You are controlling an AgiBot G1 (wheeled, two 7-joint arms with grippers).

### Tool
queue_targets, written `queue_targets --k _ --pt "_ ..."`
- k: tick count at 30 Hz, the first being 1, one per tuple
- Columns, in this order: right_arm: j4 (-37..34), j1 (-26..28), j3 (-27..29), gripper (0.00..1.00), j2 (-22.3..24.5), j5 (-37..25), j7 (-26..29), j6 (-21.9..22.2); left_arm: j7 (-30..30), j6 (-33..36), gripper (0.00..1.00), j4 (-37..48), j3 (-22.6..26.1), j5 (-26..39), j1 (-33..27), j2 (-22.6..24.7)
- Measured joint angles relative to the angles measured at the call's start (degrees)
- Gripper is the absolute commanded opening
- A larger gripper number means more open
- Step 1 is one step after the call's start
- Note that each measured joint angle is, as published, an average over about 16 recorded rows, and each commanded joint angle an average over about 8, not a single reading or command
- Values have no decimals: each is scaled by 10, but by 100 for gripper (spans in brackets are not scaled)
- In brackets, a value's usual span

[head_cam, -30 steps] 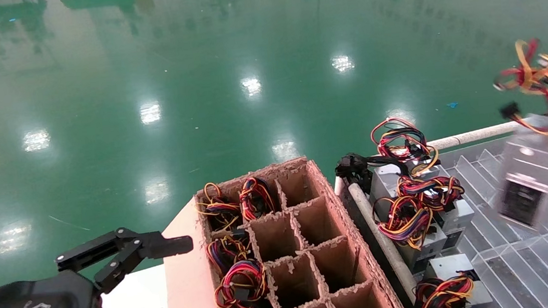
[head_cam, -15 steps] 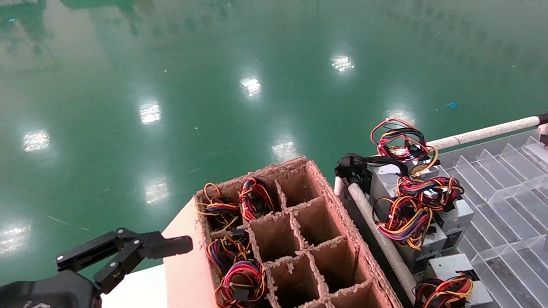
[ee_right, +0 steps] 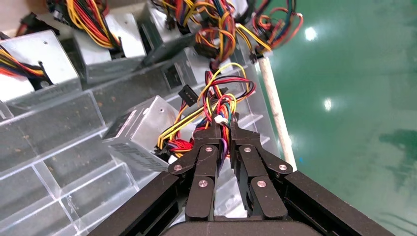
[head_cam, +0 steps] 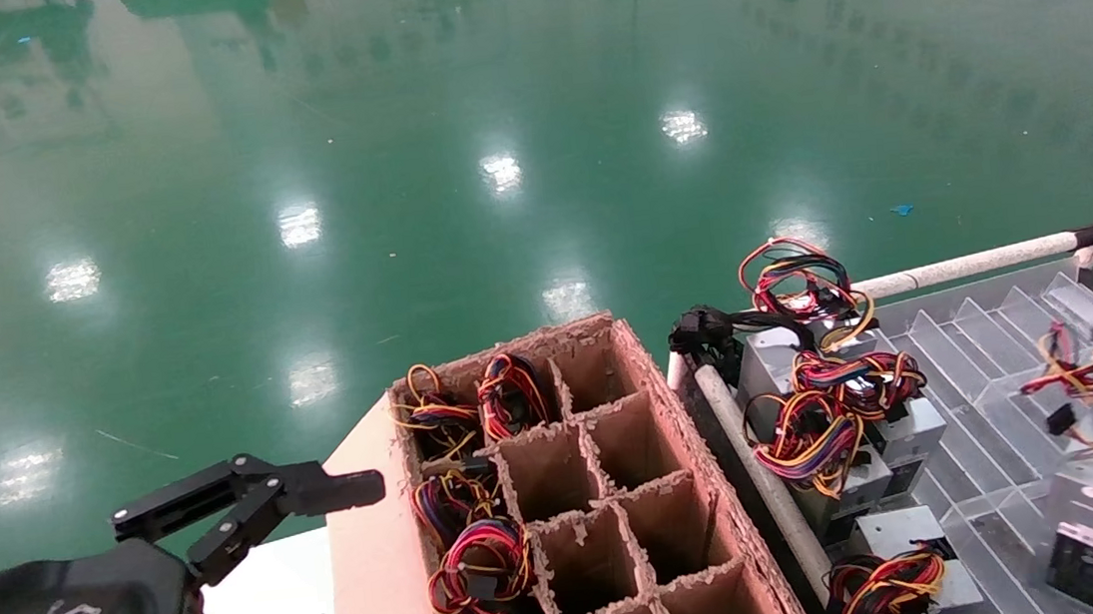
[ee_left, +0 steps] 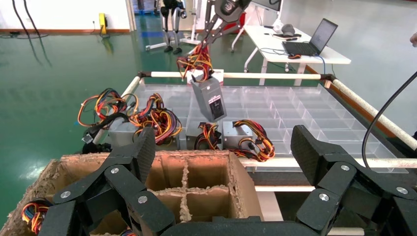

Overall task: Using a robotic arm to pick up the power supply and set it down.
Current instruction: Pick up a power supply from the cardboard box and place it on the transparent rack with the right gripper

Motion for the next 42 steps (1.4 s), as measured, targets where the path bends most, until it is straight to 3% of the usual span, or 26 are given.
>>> queue_targets --k 20,42 --pt "10 -15 -34 0 -62 -18 11 15 0 0 100 0 0 0 0 0" --pt "67 -26 -56 0 -4 15 44 -1 0 0 100 0 1 -1 0 0"
